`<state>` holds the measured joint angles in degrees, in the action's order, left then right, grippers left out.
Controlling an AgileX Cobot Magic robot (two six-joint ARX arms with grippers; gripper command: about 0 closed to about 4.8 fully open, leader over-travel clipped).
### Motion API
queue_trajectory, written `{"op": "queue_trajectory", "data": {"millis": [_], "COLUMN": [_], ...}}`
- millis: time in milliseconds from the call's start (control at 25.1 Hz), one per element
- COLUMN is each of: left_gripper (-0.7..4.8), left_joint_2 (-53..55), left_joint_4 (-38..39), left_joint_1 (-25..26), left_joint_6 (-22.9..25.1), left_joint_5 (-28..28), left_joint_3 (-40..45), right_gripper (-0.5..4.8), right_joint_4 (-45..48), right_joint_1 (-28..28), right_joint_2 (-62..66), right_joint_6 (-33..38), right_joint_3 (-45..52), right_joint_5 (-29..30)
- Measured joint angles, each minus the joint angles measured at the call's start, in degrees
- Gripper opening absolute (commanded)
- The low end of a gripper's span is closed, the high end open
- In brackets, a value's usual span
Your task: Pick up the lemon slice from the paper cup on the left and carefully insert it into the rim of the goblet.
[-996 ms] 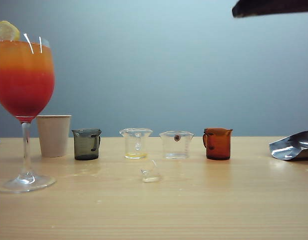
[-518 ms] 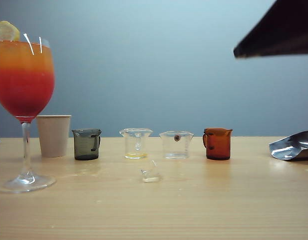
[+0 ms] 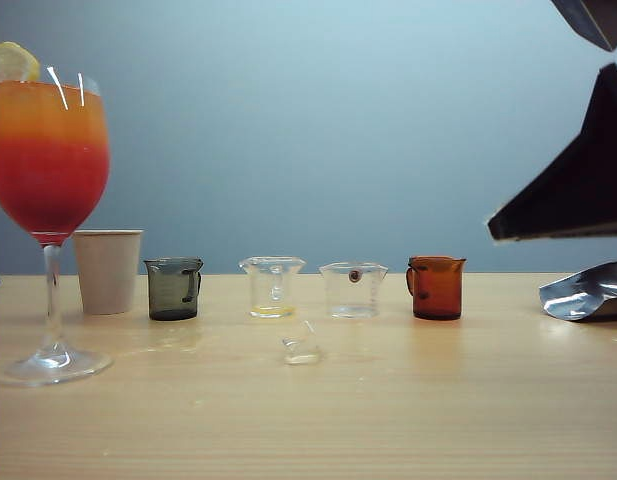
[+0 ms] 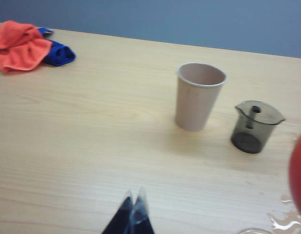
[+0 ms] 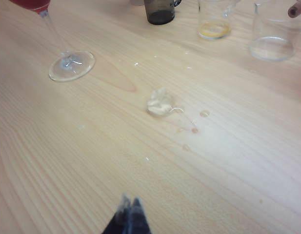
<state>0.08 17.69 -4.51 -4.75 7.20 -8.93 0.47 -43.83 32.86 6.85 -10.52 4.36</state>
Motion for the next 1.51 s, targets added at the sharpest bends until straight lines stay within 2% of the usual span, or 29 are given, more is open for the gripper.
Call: {"op": "queue_trajectory", "data": {"millis": [239, 637, 797, 876, 996, 1514], "left_gripper": [-0.05, -0.05, -0.05, -0.05, -0.05, -0.04], "left_joint_2": [0.0, 0.0, 0.0, 0.0, 0.0, 0.0], "left_joint_4": [-0.3, -1.6, -2.8, -3.0, -3.3, -3.5], "left_joint_1": [0.0, 0.0, 0.0, 0.0, 0.0, 0.0], "left_joint_6": [0.0, 0.1, 0.2, 0.2, 0.2, 0.0], "left_joint_5": [0.9, 2.0, 2.0, 2.0, 1.9, 1.1], "left_joint_3": [1.8, 5.9, 6.7, 6.8, 6.8, 6.9], "right_gripper": [-0.06, -0.06, -0.06, -0.06, -0.05, -0.05], "right_joint_4": [1.3, 1.1, -4.7, -10.6, -11.1, -11.1], "right_joint_1": [0.0, 0.0, 0.0, 0.0, 0.1, 0.2], "right_joint_2": [-0.4, -12.4, -19.3, -23.8, -27.8, -29.6], "right_joint_6": [0.9, 5.2, 5.3, 5.3, 5.3, 5.2], "right_joint_3": [4.5, 9.9, 10.2, 10.2, 10.2, 10.2], "right_joint_5": [0.4, 1.9, 1.7, -0.1, -3.2, -3.3]}}
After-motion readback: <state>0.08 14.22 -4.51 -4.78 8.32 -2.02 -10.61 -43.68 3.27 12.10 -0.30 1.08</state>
